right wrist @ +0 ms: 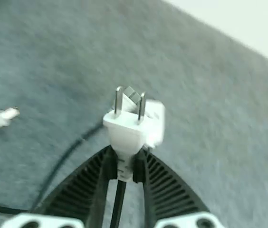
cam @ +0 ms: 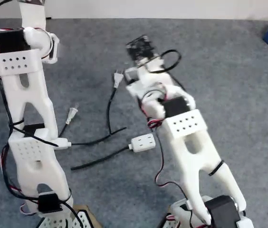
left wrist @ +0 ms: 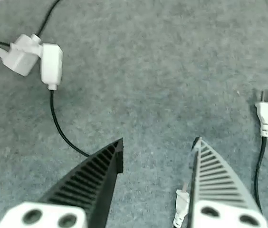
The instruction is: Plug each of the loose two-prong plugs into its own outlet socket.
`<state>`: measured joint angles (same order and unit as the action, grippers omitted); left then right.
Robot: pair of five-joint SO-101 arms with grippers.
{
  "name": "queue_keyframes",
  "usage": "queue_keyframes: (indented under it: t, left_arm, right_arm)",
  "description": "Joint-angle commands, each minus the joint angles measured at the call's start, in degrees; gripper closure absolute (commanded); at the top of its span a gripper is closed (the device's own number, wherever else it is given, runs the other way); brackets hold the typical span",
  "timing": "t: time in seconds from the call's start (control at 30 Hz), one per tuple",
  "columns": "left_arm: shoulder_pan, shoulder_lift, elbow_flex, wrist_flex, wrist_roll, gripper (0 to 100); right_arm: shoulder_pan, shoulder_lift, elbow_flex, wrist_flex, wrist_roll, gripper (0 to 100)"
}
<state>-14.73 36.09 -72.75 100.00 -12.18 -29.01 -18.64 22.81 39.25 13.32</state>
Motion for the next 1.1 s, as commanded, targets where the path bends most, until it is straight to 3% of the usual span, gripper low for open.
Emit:
queue_keyframes:
  t: [0.0, 0.2, 0.37, 0.7, 0.77, 0.9, 1.07]
  left_arm:
    - [-1.3, 0.0, -5.4, 0.1, -0.5, 76]
    - [-2.2, 7.7, -10.9, -3.7, 2.7, 76]
    - [-0.7, 18.9, -23.6, -4.8, 4.5, 76]
    - [0.8, 18.8, -22.6, -14.6, 4.3, 76]
    - [1.4, 14.8, -22.5, -11.5, 4.3, 76]
    - [4.5, 6.3, -22.4, 2.0, 4.6, 76]
    - [5.6, -3.2, -15.4, 2.6, 4.6, 76]
  right_arm:
    - [-0.8, -1.4, -4.8, -1.9, 2.1, 99.0]
    - [5.7, -7.0, -9.6, -2.0, 2.2, 99.0]
    - [5.8, -8.3, -10.5, -2.0, 1.8, 99.0]
    - [6.1, -2.9, -9.3, 1.4, 4.7, 99.1]
    - [7.2, 0.8, -12.6, 7.5, 1.8, 99.1]
    - [8.8, 7.5, -18.7, 14.8, -1.6, 99.1]
    - [7.8, 8.9, -23.1, 20.7, -1.5, 99.1]
